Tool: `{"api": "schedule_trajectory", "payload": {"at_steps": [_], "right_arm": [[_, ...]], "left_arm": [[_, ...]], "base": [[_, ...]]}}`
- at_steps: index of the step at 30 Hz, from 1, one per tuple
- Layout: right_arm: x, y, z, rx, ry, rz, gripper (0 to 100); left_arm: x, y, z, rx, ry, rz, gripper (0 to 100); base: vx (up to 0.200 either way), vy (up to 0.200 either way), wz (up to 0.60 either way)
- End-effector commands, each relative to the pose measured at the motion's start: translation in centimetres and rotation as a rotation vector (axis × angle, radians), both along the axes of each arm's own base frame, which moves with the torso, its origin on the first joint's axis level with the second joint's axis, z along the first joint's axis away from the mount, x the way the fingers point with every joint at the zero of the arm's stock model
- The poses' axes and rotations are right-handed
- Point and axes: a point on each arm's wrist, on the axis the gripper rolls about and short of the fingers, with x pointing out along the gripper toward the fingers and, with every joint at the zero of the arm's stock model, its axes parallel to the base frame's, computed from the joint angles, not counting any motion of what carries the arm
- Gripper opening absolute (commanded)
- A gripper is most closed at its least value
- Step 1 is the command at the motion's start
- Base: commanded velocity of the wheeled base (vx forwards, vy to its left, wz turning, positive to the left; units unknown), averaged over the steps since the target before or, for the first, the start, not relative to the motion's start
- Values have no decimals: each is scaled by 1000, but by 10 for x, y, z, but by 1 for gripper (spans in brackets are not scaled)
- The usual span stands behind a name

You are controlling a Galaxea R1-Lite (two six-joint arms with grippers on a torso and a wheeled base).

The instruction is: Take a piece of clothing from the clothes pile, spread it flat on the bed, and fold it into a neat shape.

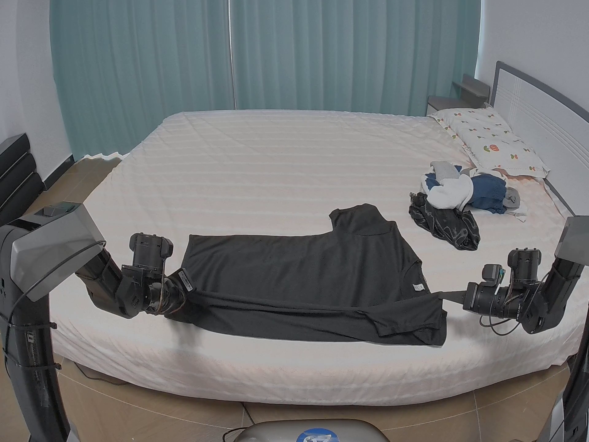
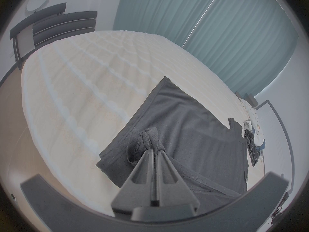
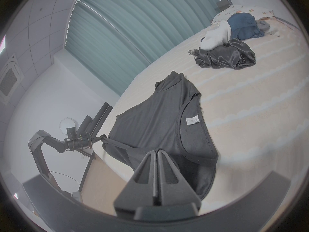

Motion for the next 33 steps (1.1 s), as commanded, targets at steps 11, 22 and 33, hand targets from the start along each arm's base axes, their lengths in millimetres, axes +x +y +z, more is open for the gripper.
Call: {"api": "schedule_trajectory", "payload": {"at_steps": [11, 22, 33], "right_arm": [[-30, -2, 18, 73, -69, -50, 0], [-32, -3, 10, 78, -71, -57, 0], [-17, -5, -4, 81, -62, -59, 0]], "left_arm": [[-35, 3, 32, 16, 72, -18, 0], [-45, -1, 33, -12, 163, -68, 0], [-23, -4, 5, -17, 205, -69, 100]], "base": [[0, 0, 0], [0, 0, 0], [0, 0, 0]]}}
